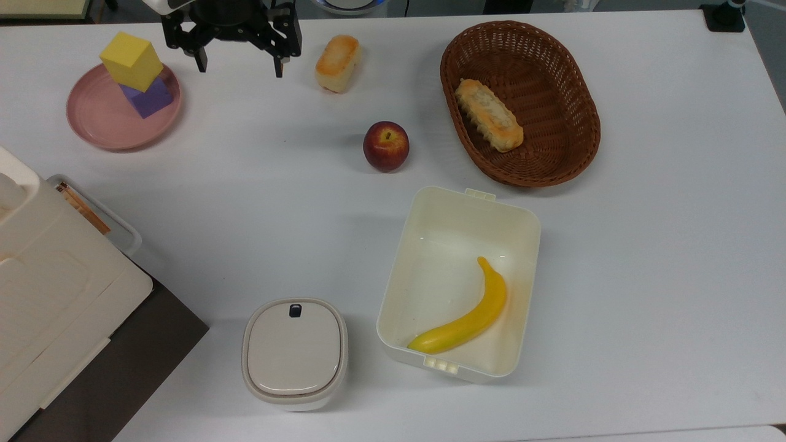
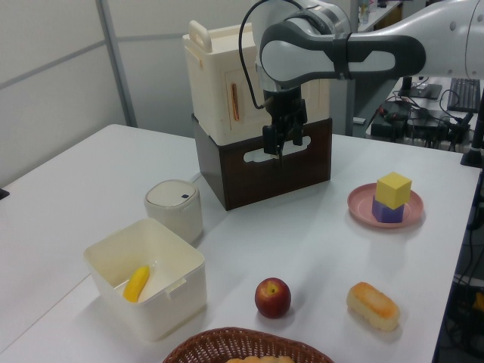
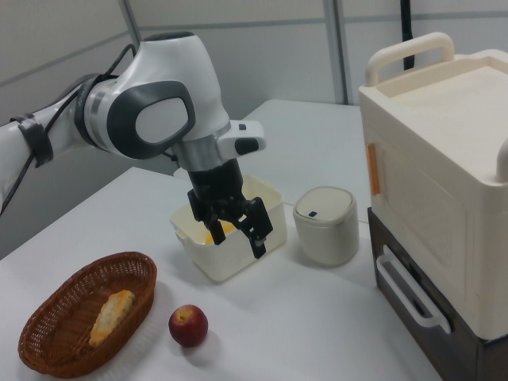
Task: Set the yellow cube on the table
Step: 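Move the gripper toward the yellow cube on the pink plate, then lower the open gripper around the yellow cube atop the purple cube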
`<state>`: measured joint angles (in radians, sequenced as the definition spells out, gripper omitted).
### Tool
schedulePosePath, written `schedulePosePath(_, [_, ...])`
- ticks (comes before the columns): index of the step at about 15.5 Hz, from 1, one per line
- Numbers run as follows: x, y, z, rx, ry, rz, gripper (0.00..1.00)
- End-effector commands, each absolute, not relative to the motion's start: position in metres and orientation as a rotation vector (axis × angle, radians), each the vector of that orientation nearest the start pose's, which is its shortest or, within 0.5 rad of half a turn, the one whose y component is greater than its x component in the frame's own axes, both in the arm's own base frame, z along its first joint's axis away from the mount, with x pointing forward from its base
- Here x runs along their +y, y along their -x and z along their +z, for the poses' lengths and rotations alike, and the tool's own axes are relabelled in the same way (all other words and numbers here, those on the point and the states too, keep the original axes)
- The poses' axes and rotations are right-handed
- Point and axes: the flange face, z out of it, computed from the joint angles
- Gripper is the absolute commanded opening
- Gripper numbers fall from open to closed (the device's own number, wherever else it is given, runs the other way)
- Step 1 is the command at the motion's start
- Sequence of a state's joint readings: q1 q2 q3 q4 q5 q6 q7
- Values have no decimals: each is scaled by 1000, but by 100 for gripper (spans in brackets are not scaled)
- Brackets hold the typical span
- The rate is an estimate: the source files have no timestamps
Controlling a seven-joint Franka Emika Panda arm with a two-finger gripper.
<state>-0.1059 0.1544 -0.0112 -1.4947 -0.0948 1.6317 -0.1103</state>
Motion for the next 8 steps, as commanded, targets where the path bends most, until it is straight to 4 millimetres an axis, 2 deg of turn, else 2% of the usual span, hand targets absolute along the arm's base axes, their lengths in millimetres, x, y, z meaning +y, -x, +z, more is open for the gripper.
schedulePosePath(1, [-107, -587, 582, 39, 3223, 116, 100])
schedulePosePath(4, [-144, -575, 576, 132, 3212, 182, 100])
schedulePosePath(5, [-164, -567, 570, 141, 3201, 244, 100])
schedulePosePath(8, [-205, -545, 559, 154, 3184, 397, 100])
